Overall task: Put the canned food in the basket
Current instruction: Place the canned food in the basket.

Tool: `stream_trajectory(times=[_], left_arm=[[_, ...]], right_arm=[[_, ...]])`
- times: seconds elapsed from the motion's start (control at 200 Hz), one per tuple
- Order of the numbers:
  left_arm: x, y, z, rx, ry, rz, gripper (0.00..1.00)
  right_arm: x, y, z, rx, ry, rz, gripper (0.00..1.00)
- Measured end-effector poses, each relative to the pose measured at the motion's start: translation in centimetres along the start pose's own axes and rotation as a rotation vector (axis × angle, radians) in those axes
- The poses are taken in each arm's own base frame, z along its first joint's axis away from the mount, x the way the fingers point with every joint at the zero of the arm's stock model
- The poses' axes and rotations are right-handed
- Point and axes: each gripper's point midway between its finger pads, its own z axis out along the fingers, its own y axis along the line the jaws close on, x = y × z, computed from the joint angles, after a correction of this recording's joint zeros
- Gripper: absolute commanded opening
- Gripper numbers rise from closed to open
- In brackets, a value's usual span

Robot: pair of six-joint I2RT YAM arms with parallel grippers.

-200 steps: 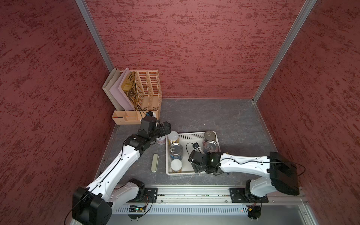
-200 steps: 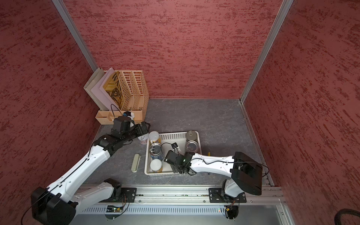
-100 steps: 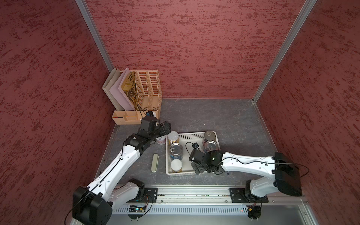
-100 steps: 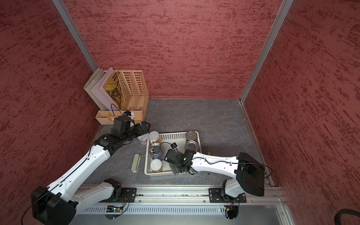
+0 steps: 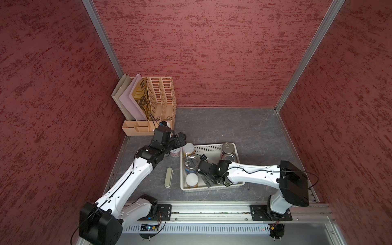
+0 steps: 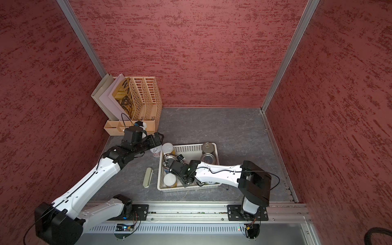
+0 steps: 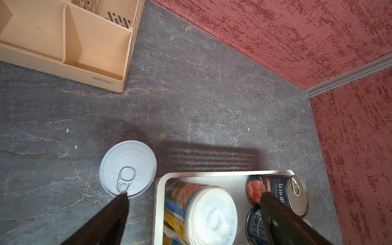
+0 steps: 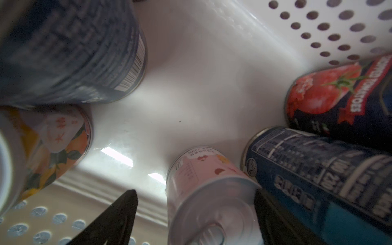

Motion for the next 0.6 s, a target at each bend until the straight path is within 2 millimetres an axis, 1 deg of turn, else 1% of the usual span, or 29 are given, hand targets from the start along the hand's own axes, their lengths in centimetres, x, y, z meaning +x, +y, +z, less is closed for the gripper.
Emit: stream_trajectory(times=[0.1,0.135,0.27,0.381,0.516,0.596], left_arm=[[0.0,0.0,0.0,-0.003,-0.001,-0.003,1.00],[0.0,0.1,0.0,-0.006,-0.001,-0.005,1.00],[-0.1,0.7,0.6,-0.040,0.019,-0.034,1.00],[-0.2,1.9,1.6,-0.093,0.045,-0.076,1.00],[0.5,3.5,2.8,-0.148,0.092,-0.111,1.00],[0.9,3.9,3.1,-0.164,0.111,-0.120,1.00]], right_arm=[[0.0,-0.1,0.0,0.003,0.003,-0.003,0.73],[0.1,-0.2,0.0,0.005,0.004,-0.003,0.71],[0.2,-0.3,-0.1,0.001,0.000,-0.001,0.70],[0.5,-0.3,-0.2,-0.011,-0.007,0.003,0.70],[0.8,-0.4,-0.3,-0.018,-0.011,0.003,0.68],[1.0,-0.3,-0.3,-0.020,-0.015,0.001,0.68]])
